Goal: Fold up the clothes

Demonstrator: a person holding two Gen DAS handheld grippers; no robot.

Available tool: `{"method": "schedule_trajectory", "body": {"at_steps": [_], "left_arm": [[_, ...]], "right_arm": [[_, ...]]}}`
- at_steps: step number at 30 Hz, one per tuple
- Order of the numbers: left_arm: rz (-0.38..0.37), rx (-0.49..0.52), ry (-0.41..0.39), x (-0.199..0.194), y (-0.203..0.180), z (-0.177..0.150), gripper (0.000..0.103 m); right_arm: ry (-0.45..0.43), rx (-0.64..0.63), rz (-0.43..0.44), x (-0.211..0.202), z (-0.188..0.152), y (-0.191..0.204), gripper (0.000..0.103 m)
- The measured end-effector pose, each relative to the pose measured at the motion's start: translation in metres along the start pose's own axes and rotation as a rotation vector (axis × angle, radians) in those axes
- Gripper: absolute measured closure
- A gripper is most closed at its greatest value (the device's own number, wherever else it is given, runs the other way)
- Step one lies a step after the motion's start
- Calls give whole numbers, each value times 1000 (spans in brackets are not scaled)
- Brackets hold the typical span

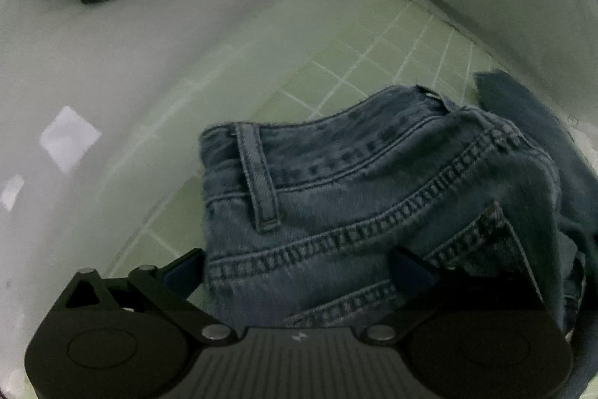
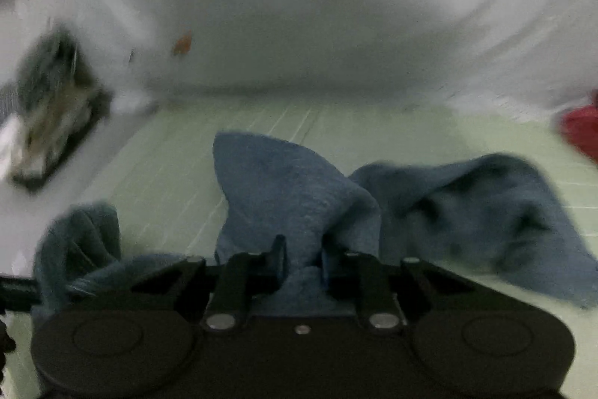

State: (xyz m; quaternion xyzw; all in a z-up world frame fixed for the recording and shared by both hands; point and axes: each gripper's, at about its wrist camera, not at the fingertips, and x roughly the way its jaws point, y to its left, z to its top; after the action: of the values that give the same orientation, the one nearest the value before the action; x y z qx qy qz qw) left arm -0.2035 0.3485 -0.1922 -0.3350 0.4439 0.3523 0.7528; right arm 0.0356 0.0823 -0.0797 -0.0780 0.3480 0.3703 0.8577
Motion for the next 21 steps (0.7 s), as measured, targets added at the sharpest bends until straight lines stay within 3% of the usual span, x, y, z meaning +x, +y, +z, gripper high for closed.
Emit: {"method": "schedule_trajectory", "body": {"at_steps": [4, 7, 9, 13, 19, 21], "left_arm": [[26, 9, -20, -9, 2, -11, 12], [18, -2, -6, -10, 9, -14, 11], [7, -22, 12, -8, 12, -15, 11], [-10, -18, 9, -10, 9, -18, 12], [-18, 30, -21, -16, -7, -20, 43], [-6, 41, -26, -16, -11, -20, 47]], "right_arm": [[-132, 133, -161, -73, -16, -48, 85], [-128, 219, -337, -110, -44, -87, 85], [-55, 292, -424, -116, -69, -114, 85], [87, 465, -447, -111, -114, -148, 85], [156, 459, -405, -92, -129, -149, 84], [159, 438, -376, -84, -125, -147, 84]]}}
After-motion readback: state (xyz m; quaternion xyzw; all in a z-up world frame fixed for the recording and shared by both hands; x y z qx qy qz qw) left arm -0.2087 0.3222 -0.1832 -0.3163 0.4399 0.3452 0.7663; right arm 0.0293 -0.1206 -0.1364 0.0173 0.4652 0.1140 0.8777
